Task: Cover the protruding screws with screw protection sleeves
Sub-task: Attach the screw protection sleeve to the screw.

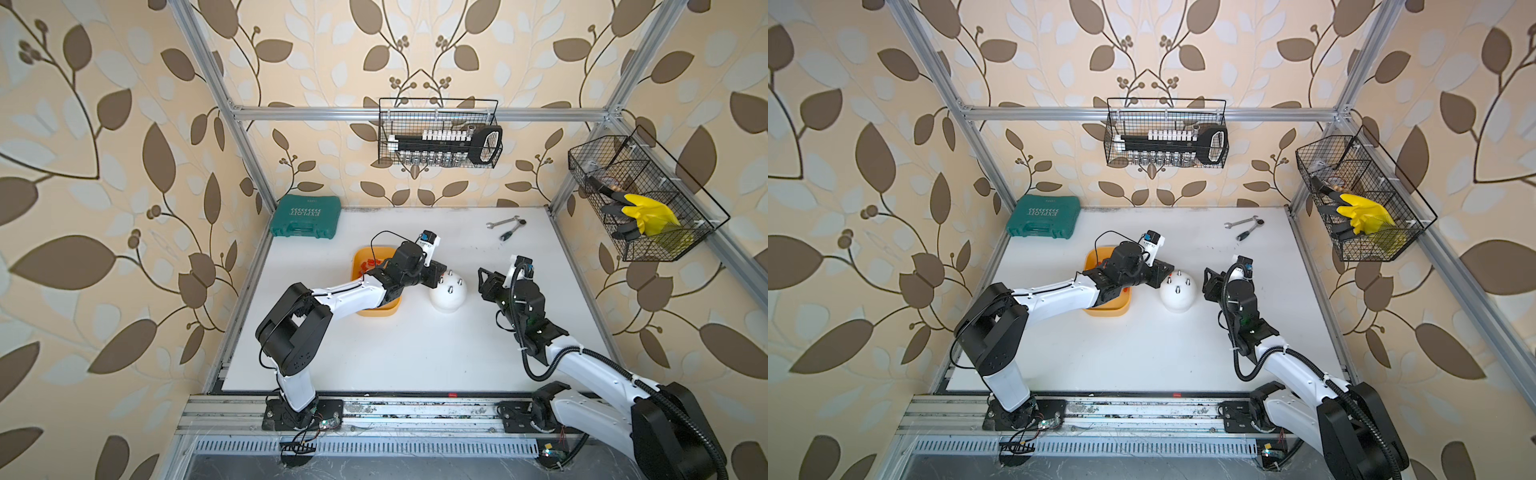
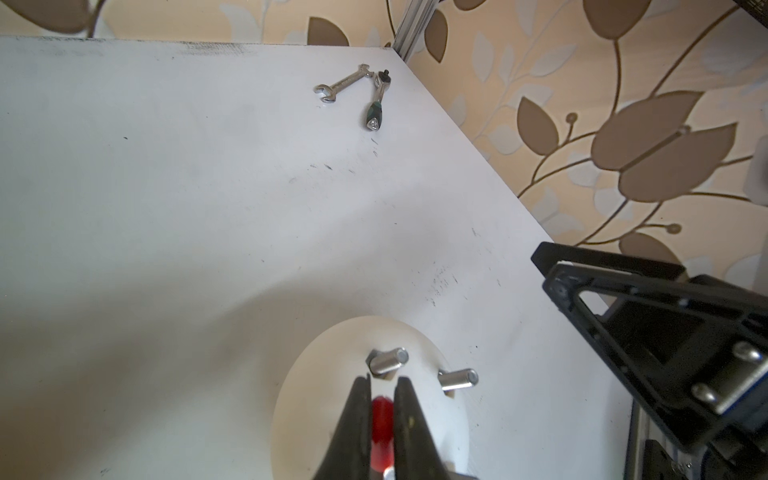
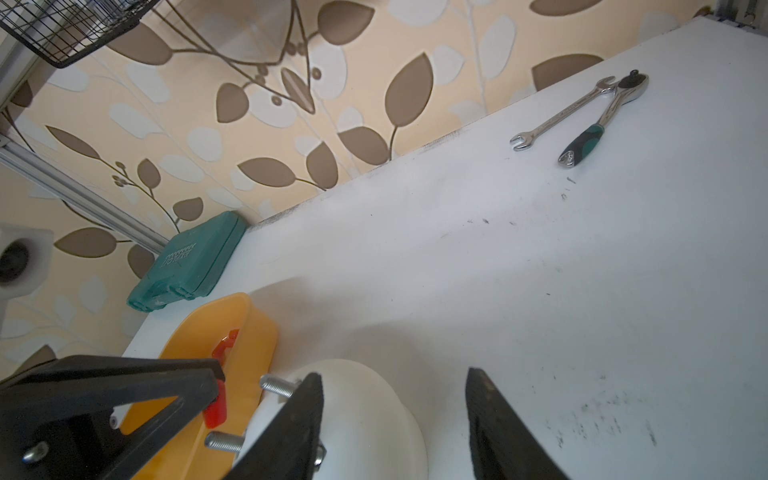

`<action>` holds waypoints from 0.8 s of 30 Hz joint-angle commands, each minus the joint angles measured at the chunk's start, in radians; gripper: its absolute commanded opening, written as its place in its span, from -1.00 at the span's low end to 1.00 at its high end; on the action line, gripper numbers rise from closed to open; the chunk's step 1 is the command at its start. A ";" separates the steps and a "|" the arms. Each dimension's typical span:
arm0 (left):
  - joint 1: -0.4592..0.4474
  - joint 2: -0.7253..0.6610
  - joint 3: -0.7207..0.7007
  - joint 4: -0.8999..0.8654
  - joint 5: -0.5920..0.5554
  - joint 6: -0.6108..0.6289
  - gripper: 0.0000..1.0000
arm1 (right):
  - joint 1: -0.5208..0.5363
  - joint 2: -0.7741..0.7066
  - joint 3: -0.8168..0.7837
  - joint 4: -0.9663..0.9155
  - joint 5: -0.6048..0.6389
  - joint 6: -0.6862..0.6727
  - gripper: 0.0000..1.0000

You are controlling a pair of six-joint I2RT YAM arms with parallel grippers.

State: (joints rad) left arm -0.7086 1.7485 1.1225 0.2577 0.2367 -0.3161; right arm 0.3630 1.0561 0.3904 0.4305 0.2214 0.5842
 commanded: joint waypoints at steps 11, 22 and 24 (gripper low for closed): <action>-0.015 -0.044 0.002 0.012 -0.012 0.021 -0.74 | 0.005 0.004 0.006 -0.003 0.015 0.004 0.13; -0.022 -0.038 0.009 0.006 -0.010 0.019 -0.75 | 0.004 0.005 0.005 -0.006 0.016 0.003 0.13; -0.022 -0.044 0.002 0.006 -0.018 0.021 -0.75 | 0.004 0.005 0.005 -0.006 0.016 0.003 0.13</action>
State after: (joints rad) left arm -0.7216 1.7477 1.1225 0.2539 0.2306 -0.3157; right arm 0.3630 1.0561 0.3904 0.4294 0.2214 0.5842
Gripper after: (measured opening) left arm 0.129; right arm 0.567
